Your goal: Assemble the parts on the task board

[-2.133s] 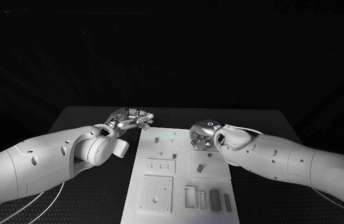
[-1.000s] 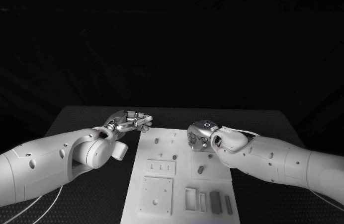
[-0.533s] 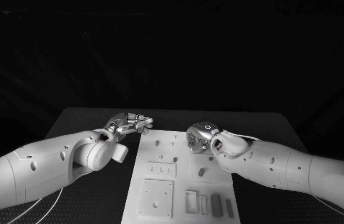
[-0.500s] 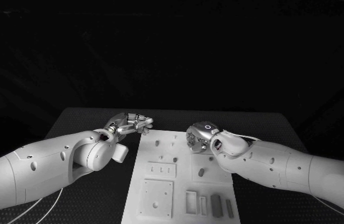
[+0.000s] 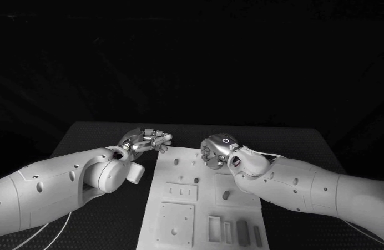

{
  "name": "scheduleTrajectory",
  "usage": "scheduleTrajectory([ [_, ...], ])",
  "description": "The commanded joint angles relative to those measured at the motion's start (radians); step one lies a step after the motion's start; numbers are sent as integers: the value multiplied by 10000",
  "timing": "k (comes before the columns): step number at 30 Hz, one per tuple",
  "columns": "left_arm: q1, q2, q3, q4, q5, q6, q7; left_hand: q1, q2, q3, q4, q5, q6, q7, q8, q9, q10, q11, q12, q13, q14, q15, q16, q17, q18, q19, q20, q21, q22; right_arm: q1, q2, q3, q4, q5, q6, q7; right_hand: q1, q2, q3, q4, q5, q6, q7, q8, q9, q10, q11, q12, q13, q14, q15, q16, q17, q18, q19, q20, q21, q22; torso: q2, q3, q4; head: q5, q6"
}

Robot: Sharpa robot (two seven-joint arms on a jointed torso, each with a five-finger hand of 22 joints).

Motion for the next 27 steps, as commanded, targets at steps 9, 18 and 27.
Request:
scheduleTrajectory([
  [9, -7, 99, 7, -35, 53, 134, 73, 101, 36, -43, 18, -4, 2, 76, -63, 17, 35, 9, -45, 13, 42, -3, -48, 9, -1, 6, -88, -50, 15, 82, 450, 14, -369, -301, -212, -109, 92, 1, 90, 16, 5, 72, 4, 27, 24, 151, -76, 39, 333, 9, -45, 61, -28, 698, 52, -44, 55, 171, 24, -10, 13, 60, 18],
  [18, -3, 65, 9, 58, 53, 127, 66, 106, 38, -55, 18, -5, 0, 77, -66, 18, 32, 10, -48, 14, 39, -2, -51, 9, -2, 4, -87, -52, 16, 100, 819, 14, -910, -299, -100, -86, 82, -2, 110, 28, 17, 70, 6, 18, 25, 148, -74, 28, 343, 9, -44, 68, -40, 698, 52, -44, 64, 168, 100, -38, 70, 38, 23],
  [27, 7, -26, 13, 194, 52, 104, 59, 113, 36, -69, 18, -5, 0, 77, -67, 20, 31, 11, -50, 16, 36, -1, -53, 10, -2, 2, -87, -54, 16, 99, 884, 14, -1030, -257, -94, -11, 74, -11, 131, 34, 39, 68, 8, 9, 26, 146, -73, 16, 355, 6, -42, 76, -53, 698, 51, -44, 73, 164, 198, -82, 148, 84, 36],
])
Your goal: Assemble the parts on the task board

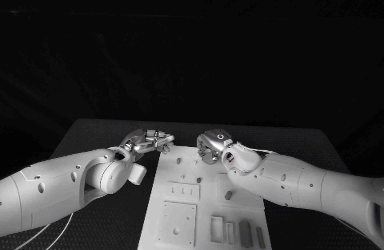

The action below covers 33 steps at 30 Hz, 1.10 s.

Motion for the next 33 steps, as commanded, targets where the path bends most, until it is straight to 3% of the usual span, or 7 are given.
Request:
scheduleTrajectory([
  [1, 11, -17, 9, 51, 38, 96, 60, 74, -4, -70, 18, -5, 0, 77, -67, 13, 32, 11, -51, 10, 36, -1, -53, 13, 13, 2, -87, -54, 9, -3, 48, 3, 8, -105, 61, 53, 73, -11, 45, -2, 71, 71, 6, 13, 14, 100, -47, 31, 358, -29, -73, 38, -13, 699, 36, -66, 38, 164, 61, -29, 48, 40, -1],
  [12, 14, 23, 11, 32, 36, 104, 57, 80, -8, -90, 21, -6, -1, 78, -69, 16, 31, 12, -54, 13, 34, 1, -56, 14, 12, 1, -86, -56, 11, -4, 108, 3, -58, -43, 148, 108, 66, -19, 56, 1, 75, 72, 6, 8, 16, 102, -46, 25, 367, -31, -72, 44, -21, 699, 35, -66, 44, 162, 113, -48, 52, 40, 3],
  [16, 14, 31, 11, 21, 36, 109, 53, 81, -5, -95, 23, -6, -2, 79, -71, 17, 30, 13, -55, 14, 34, 1, -56, 15, 11, 1, -85, -56, 11, -5, 125, 2, -84, -28, 223, 125, 63, -22, 60, 2, 78, 70, 7, 5, 16, 101, -46, 21, 371, -32, -72, 47, -25, 699, 34, -66, 46, 161, 118, -34, 42, 94, -14],
  [27, 13, 41, 11, 6, 36, 107, 56, 82, 1, -109, 25, -6, -4, 80, -73, 19, 28, 15, -58, 17, 34, 2, -58, 16, 11, 2, -84, -57, 12, -6, 145, 0, -112, -58, 406, 52, 39, -78, 84, -7, 200, 57, 15, -25, 22, 81, -35, -22, 405, -59, -62, 68, -62, 700, 10, -64, 66, 155, 120, -45, 47, 32, -50],
  [30, 13, 40, 11, 4, 36, 110, 54, 82, 2, -112, 26, -6, -5, 81, -74, 19, 27, 15, -59, 17, 34, 2, -58, 17, 10, 2, -84, -58, 13, -6, 175, -1, -148, 127, 437, 84, -8, -141, 71, 12, 217, 11, 36, -63, 16, 30, -13, -68, 415, -101, -40, 59, -93, 700, -25, -54, 63, 148, 127, -41, 49, 41, -46],
  [33, 13, 37, 11, 3, 36, 106, 51, 82, 3, -116, 27, -6, -6, 81, -76, 20, 26, 16, -60, 18, 34, 2, -58, 17, 10, 2, -84, -58, 13, -6, 204, -2, -187, 410, 364, 167, -103, -379, 43, 98, 205, -318, 168, -270, -59, -310, 117, -284, 365, -204, 81, 5, -191, 700, -122, -27, 15, 119, 128, -44, 41, 50, -52],
])
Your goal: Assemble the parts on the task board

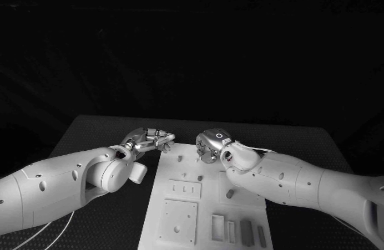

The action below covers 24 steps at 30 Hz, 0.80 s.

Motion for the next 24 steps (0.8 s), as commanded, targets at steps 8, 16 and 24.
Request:
scheduleTrajectory([
  [8, 8, 44, 9, -46, 37, 123, 64, 94, 14, -60, -7, -1, -9, 82, -39, 15, 22, 19, -63, 14, 33, 2, -60, 12, 59, 3, -85, -66, 16, -13, 2, -8, 13, 520, -141, 87, 150, -1026, -177, 328, -222, -1681, 691, -912, -393, -2219, 736, -262, -177, -217, 609, 95, -222, 700, -222, 2, -34, 76, 13, -5, -2, -37, 11],
  [16, 8, 25, 8, -61, 37, 107, 65, 96, 10, -89, -4, -3, -41, 96, -61, 13, -5, 36, -78, 13, 26, 5, -67, 13, 58, -1, -82, -72, 17, -12, -90, -7, 94, 545, -427, 36, 202, -1139, -268, 441, -223, -1837, 772, -935, -397, -2425, 803, -212, -287, -389, 678, 115, -291, 700, -361, 60, -105, 62, 27, 6, -13, -57, 31],
  [24, 9, -44, 8, -50, 37, 87, 80, 102, 11, -95, -6, -3, -45, 99, -65, 14, -9, 39, -80, 14, 25, 6, -69, 14, 58, -2, -82, -74, 17, 108, -728, 92, 857, 930, -602, 219, 238, -1149, -251, 524, -215, -1787, 753, -869, -368, -2341, 784, -159, -304, -420, 661, 161, -335, 700, -386, 87, -119, 57, 24, 22, -39, -52, 138],
])
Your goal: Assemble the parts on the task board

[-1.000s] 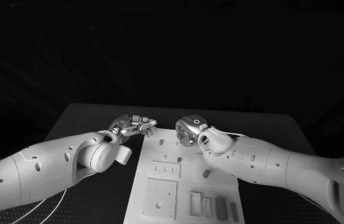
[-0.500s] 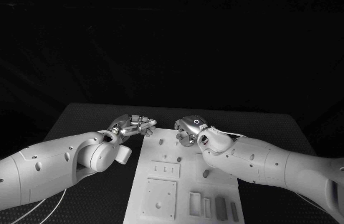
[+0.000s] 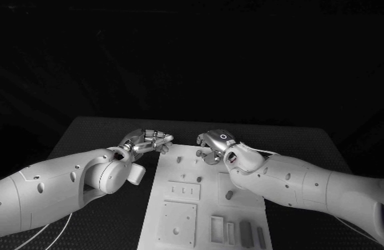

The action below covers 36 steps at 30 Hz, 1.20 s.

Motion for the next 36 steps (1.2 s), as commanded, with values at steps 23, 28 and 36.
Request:
scheduleTrajectory([
  [23, -1, 15, 3, -17, 288, 428, 277, 44, -7, -140, -5, 4, 36, 44, -57, 56, 317, -84, 117, 140, 22, 12, -89, 29, 59, -2, -75, -63, 15, 887, -2843, 380, 1571, 1754, 2830, 163, -558, -24, -701, 422, -31, 532, -282, 412, 202, 1304, -440, 795, 500, -327, -423, 348, -230, 842, -322, 110, 16, 141, -74, 231, -395, 70, 248],
  [28, -19, 23, 3, -69, 292, 442, 280, -4, 12, -158, 8, 1, 39, 47, -60, 61, 271, -60, 84, 138, 20, 16, -94, 31, 54, 0, -70, -69, 14, 870, -2864, 378, 1515, 1674, 2992, 203, -560, -42, -1436, 103, -58, 81, -450, 253, 214, 2152, -742, 1999, 1783, -525, -655, 622, -63, 842, -391, 103, 84, 158, -81, 278, -398, -32, 268],
  [36, -61, 63, 3, -136, 306, 487, 290, -111, 25, -192, 11, -7, 26, 53, -72, 65, 256, -49, 69, 146, 22, 18, -98, 34, 52, 4, -68, -73, 15, 674, -2694, 378, 1360, 1769, 2889, 353, -514, 89, -1954, 348, -71, 16, -500, 290, 388, -1178, -752, 8849, 8829, -1274, -745, 2610, 1633, 842, -618, -75, 1421, 229, -62, 306, -349, -105, 214],
])
